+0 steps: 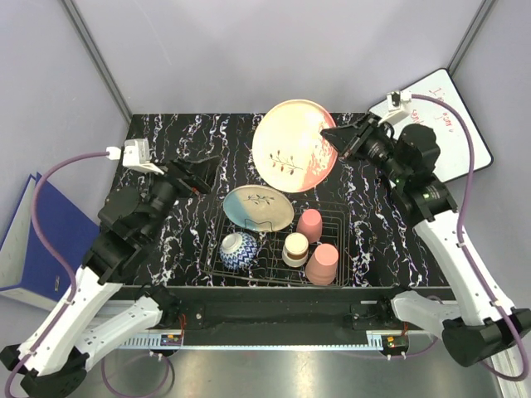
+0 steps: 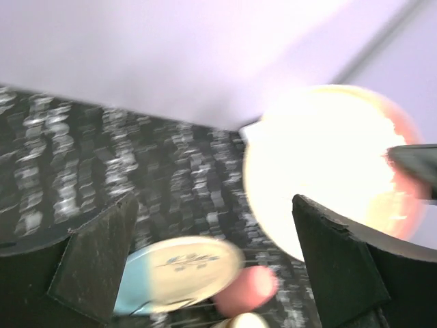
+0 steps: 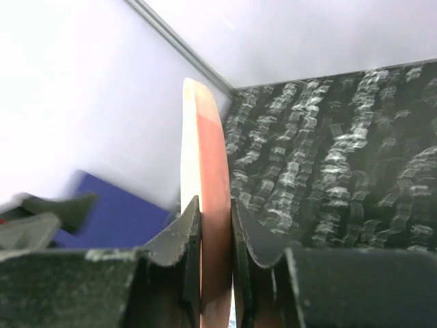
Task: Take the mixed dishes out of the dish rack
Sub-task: Pick up the plate from the dish rack, then place the plate at the center of the board.
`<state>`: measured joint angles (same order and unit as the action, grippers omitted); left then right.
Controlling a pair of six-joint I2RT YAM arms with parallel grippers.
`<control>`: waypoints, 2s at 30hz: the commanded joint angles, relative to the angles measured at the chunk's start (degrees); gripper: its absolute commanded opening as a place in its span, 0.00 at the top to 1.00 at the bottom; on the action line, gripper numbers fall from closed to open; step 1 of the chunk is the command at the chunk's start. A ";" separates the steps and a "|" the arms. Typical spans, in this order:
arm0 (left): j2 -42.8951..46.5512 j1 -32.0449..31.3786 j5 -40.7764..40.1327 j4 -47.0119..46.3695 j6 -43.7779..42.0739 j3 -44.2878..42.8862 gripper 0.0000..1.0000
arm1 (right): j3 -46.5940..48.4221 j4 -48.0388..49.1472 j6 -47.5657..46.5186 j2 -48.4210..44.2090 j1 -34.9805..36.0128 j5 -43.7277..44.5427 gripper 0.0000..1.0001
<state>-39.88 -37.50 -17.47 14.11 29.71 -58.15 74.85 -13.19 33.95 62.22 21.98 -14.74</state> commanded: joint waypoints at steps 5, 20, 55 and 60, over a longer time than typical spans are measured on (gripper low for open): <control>-10.03 10.76 37.31 -20.93 13.14 0.14 0.01 | -14.29 55.88 43.27 2.99 -7.47 -14.70 1.00; -23.75 17.72 53.60 -38.89 27.77 0.14 0.01 | -14.29 59.95 43.92 9.59 -7.56 -19.88 1.00; -22.88 29.57 50.70 -44.17 38.40 1.99 1.00 | -13.68 38.35 30.21 5.47 -7.74 -21.13 0.00; -23.14 40.27 47.01 -39.10 40.60 1.03 1.00 | -15.17 31.04 25.39 0.20 -9.23 -15.24 0.00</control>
<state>-65.69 -5.06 34.15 -19.11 65.04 -53.82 58.33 22.63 64.73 67.96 13.89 -35.20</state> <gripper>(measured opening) 0.191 0.994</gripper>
